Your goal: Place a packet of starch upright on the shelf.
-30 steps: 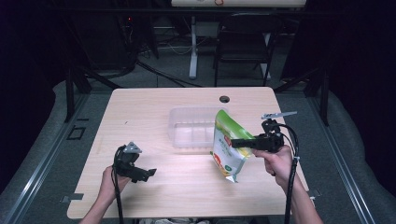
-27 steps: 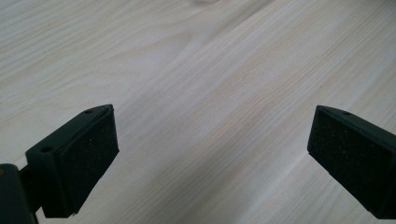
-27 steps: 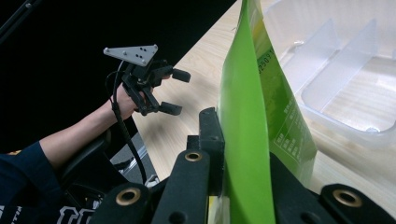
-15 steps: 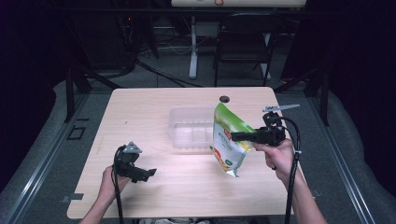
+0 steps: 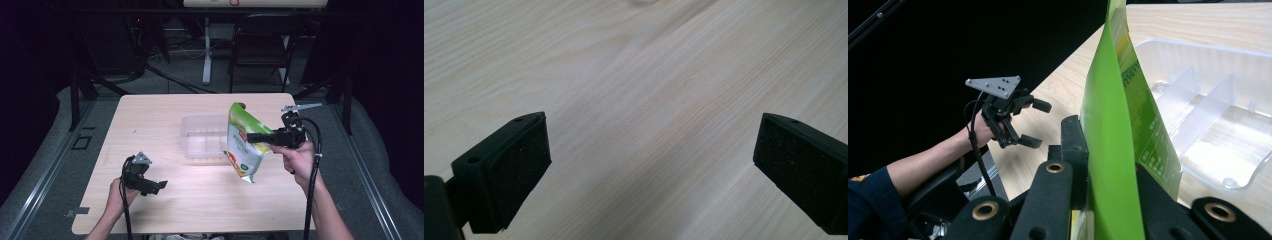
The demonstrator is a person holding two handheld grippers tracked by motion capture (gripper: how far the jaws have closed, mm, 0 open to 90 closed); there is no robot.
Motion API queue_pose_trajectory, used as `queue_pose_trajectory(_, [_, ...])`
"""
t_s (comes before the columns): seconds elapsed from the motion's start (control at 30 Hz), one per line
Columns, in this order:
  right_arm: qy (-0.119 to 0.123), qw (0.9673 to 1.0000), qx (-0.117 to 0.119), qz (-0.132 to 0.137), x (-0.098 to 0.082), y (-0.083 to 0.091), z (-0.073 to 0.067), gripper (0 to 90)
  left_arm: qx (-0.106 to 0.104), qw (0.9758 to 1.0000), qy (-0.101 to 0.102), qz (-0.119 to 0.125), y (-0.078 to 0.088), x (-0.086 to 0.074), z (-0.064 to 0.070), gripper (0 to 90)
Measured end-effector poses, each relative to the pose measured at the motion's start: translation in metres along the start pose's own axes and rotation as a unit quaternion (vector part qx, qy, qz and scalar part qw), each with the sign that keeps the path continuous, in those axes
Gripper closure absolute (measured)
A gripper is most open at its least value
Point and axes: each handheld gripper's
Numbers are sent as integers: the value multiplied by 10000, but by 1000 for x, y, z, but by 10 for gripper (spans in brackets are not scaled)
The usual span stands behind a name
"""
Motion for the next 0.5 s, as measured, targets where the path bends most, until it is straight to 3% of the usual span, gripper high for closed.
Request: queue_pose_trajectory(0.5, [41,9998,-152,100,21,-3,5,900,-6,10000,-5,8,0,0,0,17])
Point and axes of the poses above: each handheld gripper's, and its own axes: y roughly backward along the jaws, x roughly out of its top, z roughly to its right, and after that the axes turned 3 degrees about x, right-handed
